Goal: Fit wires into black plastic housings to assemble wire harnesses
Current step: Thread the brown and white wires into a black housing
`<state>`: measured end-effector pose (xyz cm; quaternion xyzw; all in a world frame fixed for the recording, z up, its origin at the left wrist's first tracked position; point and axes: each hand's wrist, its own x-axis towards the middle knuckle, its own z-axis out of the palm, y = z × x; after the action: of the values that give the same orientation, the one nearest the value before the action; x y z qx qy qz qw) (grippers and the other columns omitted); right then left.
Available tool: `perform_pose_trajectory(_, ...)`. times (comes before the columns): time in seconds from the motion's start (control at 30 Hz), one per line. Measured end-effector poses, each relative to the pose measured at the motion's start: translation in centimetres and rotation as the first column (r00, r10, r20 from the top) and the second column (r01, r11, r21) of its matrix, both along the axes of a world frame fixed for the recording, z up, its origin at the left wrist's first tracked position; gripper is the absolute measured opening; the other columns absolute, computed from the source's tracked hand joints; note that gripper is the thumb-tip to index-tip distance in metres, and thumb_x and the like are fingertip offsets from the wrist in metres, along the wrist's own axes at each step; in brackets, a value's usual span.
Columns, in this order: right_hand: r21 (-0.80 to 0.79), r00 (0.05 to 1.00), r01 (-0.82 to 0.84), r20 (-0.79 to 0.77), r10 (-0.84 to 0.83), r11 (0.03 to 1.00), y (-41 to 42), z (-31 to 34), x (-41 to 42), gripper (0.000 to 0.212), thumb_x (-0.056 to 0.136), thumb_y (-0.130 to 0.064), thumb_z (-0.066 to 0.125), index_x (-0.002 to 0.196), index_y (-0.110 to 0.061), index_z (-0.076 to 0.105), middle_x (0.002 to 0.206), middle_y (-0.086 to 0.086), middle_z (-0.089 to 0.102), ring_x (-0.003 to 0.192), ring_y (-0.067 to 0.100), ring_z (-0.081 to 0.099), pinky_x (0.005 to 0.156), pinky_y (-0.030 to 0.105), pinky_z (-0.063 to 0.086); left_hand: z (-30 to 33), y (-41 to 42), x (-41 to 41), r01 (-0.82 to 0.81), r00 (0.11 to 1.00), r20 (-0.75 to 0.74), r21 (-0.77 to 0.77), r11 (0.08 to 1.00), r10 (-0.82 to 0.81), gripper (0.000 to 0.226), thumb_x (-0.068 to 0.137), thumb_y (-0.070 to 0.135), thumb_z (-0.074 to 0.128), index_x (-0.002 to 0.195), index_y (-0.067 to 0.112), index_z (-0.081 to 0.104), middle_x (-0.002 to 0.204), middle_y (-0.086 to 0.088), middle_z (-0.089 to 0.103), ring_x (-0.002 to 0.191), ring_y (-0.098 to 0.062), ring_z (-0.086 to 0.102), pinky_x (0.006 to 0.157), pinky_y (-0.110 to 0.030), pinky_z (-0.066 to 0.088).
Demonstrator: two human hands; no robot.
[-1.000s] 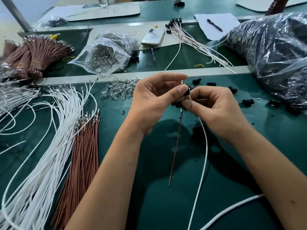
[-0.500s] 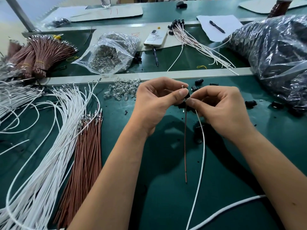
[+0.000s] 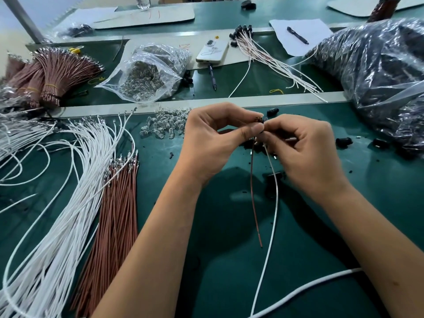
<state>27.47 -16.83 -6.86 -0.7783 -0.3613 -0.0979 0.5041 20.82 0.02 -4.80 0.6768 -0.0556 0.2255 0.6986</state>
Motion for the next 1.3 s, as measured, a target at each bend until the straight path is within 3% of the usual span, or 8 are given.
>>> perform_pose_trajectory(0.2,-0.047,0.986,0.014,0.168,-0.006,0.999,0.1,0.6,-0.4,0.006,0.097,-0.008,0.073,0.098,-0.003,0.077,0.082,0.0,0.069,0.075,0.015,0.065,0.068,0.026,0.048,0.4,-0.2,-0.1,0.004,0.999,0.049,0.019,1.0,-0.005,0.024,0.075,-0.011,0.079,0.09,0.007,0.072,0.081,-0.011,0.071,0.077,-0.019,0.068,0.074,-0.034,0.055)
perform_pose_trajectory(0.37,-0.058,0.979,0.012,0.202,0.0,0.998,0.1,0.7,-0.5,0.007,0.098,-0.006,0.071,0.099,-0.003,0.076,0.084,0.003,0.07,0.077,0.019,0.065,0.069,0.03,0.05,0.5,-0.3,-0.2,-0.031,0.999,0.037,-0.001,1.0,0.031,0.02,0.075,-0.009,0.08,0.083,0.006,0.072,0.079,-0.009,0.07,0.076,-0.019,0.065,0.073,-0.031,0.054)
perform_pose_trajectory(0.53,-0.057,0.978,0.015,0.207,-0.002,0.998,0.3,0.8,-0.8,0.008,0.098,-0.006,0.069,0.098,-0.003,0.076,0.084,0.0,0.069,0.076,0.014,0.063,0.071,0.024,0.047,0.4,-0.3,-0.3,-0.03,0.999,0.01,-0.037,0.999,0.03,0.019,0.074,-0.008,0.081,0.076,0.005,0.068,0.075,-0.003,0.07,0.074,-0.017,0.066,0.071,-0.027,0.053)
perform_pose_trajectory(0.7,-0.056,0.982,0.01,0.191,0.001,0.998,0.4,0.8,-1.0,0.009,0.098,-0.005,0.067,0.098,-0.004,0.076,0.083,-0.001,0.067,0.076,0.014,0.062,0.07,0.023,0.044,0.4,-0.3,-0.3,-0.026,1.0,-0.002,-0.018,1.0,0.026,0.017,0.076,-0.001,0.082,0.077,0.006,0.067,0.078,-0.008,0.069,0.077,-0.02,0.064,0.071,-0.035,0.052)
perform_pose_trajectory(1.1,-0.07,0.985,-0.007,0.169,0.018,0.998,0.5,1.1,-1.4,0.012,0.097,0.002,0.065,0.097,-0.004,0.076,0.083,-0.002,0.068,0.079,0.003,0.062,0.073,0.016,0.043,0.6,0.0,-0.5,0.019,1.0,-0.021,-0.074,0.997,-0.021,0.021,0.077,-0.003,0.08,0.075,0.01,0.063,0.081,-0.007,0.07,0.074,-0.018,0.062,0.061,-0.024,0.049)
perform_pose_trajectory(1.3,-0.076,0.998,-0.064,0.008,0.065,0.995,0.7,1.1,-1.6,0.013,0.101,-0.006,0.064,0.097,-0.008,0.076,0.08,-0.003,0.072,0.073,0.006,0.064,0.07,0.019,0.048,0.4,-0.2,-0.1,-0.052,0.988,-0.154,-0.323,0.945,0.002,0.021,0.082,-0.007,0.073,0.074,0.006,0.06,0.074,-0.007,0.071,0.065,-0.018,0.067,0.064,-0.028,0.058)
